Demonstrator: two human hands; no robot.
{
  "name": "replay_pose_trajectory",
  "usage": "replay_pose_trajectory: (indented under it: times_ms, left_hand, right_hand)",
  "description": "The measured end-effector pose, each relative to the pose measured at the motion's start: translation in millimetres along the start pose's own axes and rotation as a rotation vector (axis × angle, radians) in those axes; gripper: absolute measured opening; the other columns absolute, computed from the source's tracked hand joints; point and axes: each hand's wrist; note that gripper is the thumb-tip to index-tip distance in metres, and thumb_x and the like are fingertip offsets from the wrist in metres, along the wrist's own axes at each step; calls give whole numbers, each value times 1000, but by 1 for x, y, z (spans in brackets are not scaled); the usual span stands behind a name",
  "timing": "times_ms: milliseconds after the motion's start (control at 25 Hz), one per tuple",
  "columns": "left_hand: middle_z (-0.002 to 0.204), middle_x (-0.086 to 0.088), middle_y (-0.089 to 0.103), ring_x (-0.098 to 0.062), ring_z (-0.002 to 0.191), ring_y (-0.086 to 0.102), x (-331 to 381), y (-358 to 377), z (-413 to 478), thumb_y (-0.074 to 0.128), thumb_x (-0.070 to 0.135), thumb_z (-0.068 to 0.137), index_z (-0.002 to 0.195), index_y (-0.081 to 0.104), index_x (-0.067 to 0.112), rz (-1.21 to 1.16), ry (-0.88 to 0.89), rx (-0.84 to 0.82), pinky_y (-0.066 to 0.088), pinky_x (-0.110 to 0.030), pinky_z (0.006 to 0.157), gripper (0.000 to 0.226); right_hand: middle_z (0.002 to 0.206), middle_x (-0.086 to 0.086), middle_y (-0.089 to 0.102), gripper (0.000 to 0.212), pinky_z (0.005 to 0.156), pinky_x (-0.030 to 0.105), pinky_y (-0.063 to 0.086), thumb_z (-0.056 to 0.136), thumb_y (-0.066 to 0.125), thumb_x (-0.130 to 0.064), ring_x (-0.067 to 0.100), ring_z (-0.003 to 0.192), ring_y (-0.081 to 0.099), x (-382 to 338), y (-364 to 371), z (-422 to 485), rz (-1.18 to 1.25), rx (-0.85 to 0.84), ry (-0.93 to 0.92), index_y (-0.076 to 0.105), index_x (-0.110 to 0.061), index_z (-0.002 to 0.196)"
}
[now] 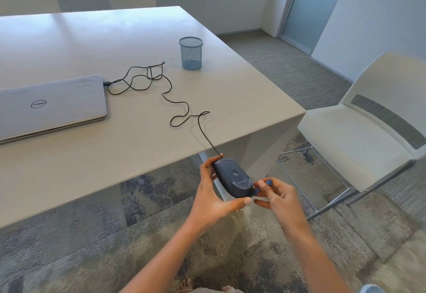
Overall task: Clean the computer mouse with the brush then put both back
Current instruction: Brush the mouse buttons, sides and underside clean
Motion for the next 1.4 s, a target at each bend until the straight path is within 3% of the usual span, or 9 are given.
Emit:
replay_pose_trajectory:
  times_ms: [160,360,560,680,840,960,1160,1320,1400]
  left_hand:
    - [134,27,49,-9,127,53,-1,2,1,95,25,61,141,31,20,0,1,-8,45,-28,104,103]
    - [135,29,46,-7,129,51,-1,3,0,95,29,63,143,27,24,18,-14,-41,43,-26,104,105]
    - [138,21,42,1,129,45,2,2,1,93,34,64,143,24,30,73,-28,-83,36,-9,99,104]
    - [140,12,40,2,130,42,4,1,4,88,44,63,146,21,26,117,-49,-109,35,-9,101,107]
    - [147,13,32,0,134,34,7,-1,6,89,42,65,153,11,26,193,-85,-142,29,-11,105,119]
    - [149,10,26,-4,134,32,7,-4,11,87,44,64,156,-2,31,275,-92,-204,31,-20,103,128]
    - [142,4,29,-24,127,42,11,-4,13,73,65,54,155,-3,35,460,-143,-253,47,-46,99,130]
    - [145,2,31,-20,129,41,15,-6,15,71,64,51,156,2,28,435,-166,-236,45,-44,102,130]
    - [147,3,33,-16,130,39,16,-8,15,72,64,51,155,7,27,408,-164,-219,43,-43,105,128]
  right_hand:
    - [89,14,78,23,82,35,61,99,54,-10,25,88,75,1,1,-1,34,-126,44,75,-4,90]
    - [81,12,78,26,63,21,58,99,52,-10,17,72,75,-4,-1,-1,144,-177,89,75,-5,88]
    - [80,8,79,28,75,25,61,99,53,-8,15,75,76,-2,-2,2,130,-135,74,76,-12,84]
    - [86,10,79,26,82,31,60,98,54,-10,22,85,76,-1,-3,3,99,-120,41,77,-13,87]
    - [81,4,79,26,78,24,61,97,58,-10,16,82,76,-1,-2,3,53,-85,-1,78,-19,82]
    - [82,-2,80,23,78,20,59,96,59,-10,12,85,76,-3,-2,2,2,-106,-50,77,-20,85]
    - [83,-6,79,17,82,42,60,95,62,-29,11,84,74,4,1,2,-344,-60,-202,78,-24,97]
    - [83,-12,75,17,62,15,51,95,64,-26,-6,69,65,-1,5,-3,-497,-22,-341,76,-21,105]
    - [79,-15,71,16,56,9,43,94,64,-23,-10,65,62,-3,7,-3,-538,-30,-379,76,-19,104]
Point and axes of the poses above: each hand's wrist, its own z-axis towards the middle knuckle, its own y-axis out of the palm, x = y × z
